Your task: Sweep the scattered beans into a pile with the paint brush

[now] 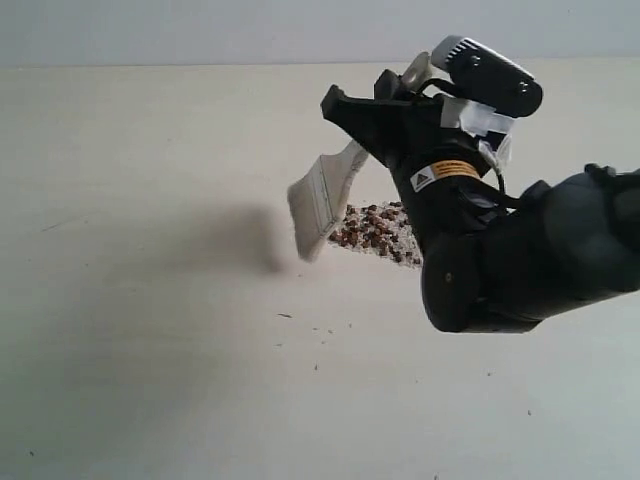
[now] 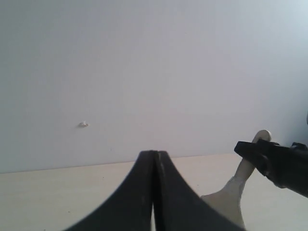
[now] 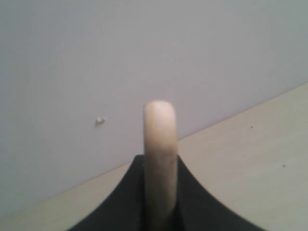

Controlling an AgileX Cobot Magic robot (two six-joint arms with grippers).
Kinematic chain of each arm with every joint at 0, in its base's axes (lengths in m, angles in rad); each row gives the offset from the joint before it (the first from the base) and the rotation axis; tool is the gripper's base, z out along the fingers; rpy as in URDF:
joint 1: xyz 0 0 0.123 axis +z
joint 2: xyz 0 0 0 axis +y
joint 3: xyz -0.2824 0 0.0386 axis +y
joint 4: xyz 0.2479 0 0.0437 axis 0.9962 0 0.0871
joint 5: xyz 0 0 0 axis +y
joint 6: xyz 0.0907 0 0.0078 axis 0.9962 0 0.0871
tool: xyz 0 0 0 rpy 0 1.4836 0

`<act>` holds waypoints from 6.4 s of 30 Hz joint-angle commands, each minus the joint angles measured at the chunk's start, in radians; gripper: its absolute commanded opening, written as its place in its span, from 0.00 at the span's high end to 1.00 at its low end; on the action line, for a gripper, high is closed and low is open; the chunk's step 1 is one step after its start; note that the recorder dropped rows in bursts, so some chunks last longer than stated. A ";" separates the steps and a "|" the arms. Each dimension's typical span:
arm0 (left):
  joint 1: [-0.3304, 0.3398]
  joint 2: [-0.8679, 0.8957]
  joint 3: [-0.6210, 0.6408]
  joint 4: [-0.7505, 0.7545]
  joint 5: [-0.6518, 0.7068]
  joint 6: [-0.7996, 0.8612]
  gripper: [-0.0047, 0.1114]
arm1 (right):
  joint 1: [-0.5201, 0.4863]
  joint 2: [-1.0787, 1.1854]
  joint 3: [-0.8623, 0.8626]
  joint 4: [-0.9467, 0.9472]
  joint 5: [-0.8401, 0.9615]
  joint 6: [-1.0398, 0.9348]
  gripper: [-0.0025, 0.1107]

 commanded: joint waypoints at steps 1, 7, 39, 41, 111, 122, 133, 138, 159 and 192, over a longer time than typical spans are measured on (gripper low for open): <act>0.001 -0.007 0.003 -0.003 -0.003 0.002 0.96 | 0.025 0.025 -0.048 0.069 -0.029 -0.150 0.98; 0.001 -0.007 0.003 -0.003 -0.003 0.002 0.96 | 0.025 0.027 -0.058 0.119 -0.029 -0.248 0.98; 0.001 -0.007 0.003 -0.003 -0.003 0.002 0.96 | 0.025 0.076 -0.190 0.114 -0.014 -0.281 0.98; 0.001 -0.007 0.003 -0.003 -0.003 0.002 0.96 | 0.025 0.105 -0.203 0.125 -0.012 -0.281 0.98; 0.001 -0.007 0.003 -0.003 -0.003 0.002 0.96 | -0.447 -0.385 -0.197 0.992 0.460 -2.358 0.98; 0.001 -0.007 0.003 -0.003 -0.003 0.002 0.96 | -0.519 -0.369 -0.148 0.948 0.516 -1.907 0.98; 0.001 -0.007 0.003 -0.003 -0.003 0.002 0.96 | -0.512 -0.437 0.184 0.177 0.415 -0.778 0.98; 0.001 -0.007 0.003 -0.003 -0.003 0.002 0.96 | -0.512 -0.469 0.328 -0.058 0.311 -0.257 0.98; 0.001 -0.007 0.003 -0.003 -0.003 0.002 0.96 | -0.512 -0.575 0.369 -0.752 0.428 -0.227 0.98; 0.001 -0.007 0.003 -0.003 -0.003 0.002 0.96 | -0.512 -0.399 0.312 -1.132 0.389 0.023 0.98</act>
